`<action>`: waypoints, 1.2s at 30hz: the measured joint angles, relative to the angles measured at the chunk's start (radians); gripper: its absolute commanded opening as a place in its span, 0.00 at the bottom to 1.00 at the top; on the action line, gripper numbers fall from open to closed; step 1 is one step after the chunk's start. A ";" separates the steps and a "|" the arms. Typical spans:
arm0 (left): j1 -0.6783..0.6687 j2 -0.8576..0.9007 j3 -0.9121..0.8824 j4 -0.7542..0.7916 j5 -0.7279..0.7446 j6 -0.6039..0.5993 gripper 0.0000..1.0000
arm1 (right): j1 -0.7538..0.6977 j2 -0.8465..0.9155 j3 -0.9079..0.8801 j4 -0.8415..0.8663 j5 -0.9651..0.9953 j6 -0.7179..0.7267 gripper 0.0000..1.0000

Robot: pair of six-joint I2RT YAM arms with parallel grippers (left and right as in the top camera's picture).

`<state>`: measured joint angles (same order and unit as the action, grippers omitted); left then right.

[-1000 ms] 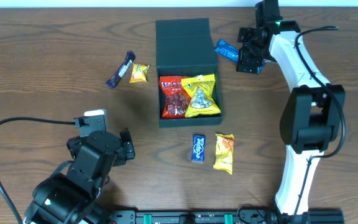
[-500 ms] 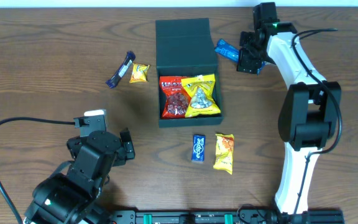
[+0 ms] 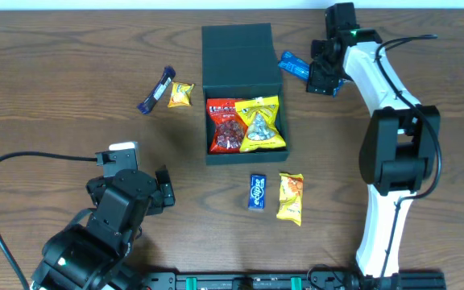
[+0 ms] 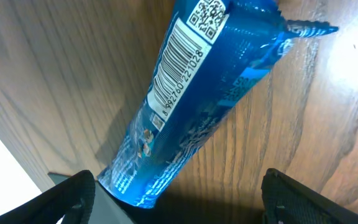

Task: Pack container
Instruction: 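Grasp the blue wrapped bar behind the box with the right gripper, then carry the blue bar over the box's back edge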

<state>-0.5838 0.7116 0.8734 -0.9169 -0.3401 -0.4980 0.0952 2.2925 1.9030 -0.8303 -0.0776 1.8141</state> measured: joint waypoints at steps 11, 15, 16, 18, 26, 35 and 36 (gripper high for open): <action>0.000 0.000 0.000 0.000 0.000 0.000 0.95 | 0.000 0.055 0.000 0.010 0.007 -0.001 0.63; 0.000 0.000 0.000 0.000 0.000 0.000 0.95 | 0.000 0.055 0.000 0.014 0.020 -0.001 0.47; 0.000 0.000 0.000 0.000 0.000 0.000 0.95 | 0.000 0.055 0.000 0.014 0.027 -0.002 0.42; 0.000 0.000 0.000 0.000 0.000 0.000 0.96 | 0.000 0.055 0.000 0.013 0.030 -0.012 0.35; 0.000 0.000 0.000 0.000 0.000 0.000 0.95 | 0.000 0.055 0.002 0.018 0.037 -0.037 0.19; 0.000 0.000 0.000 0.000 0.000 0.000 0.95 | 0.000 0.056 0.002 0.082 0.045 -0.209 0.11; 0.000 0.000 0.000 0.000 0.000 0.000 0.96 | 0.000 0.056 0.002 0.087 0.046 -0.237 0.10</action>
<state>-0.5838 0.7116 0.8734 -0.9169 -0.3401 -0.4980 0.0952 2.3482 1.9049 -0.7433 -0.0315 1.5768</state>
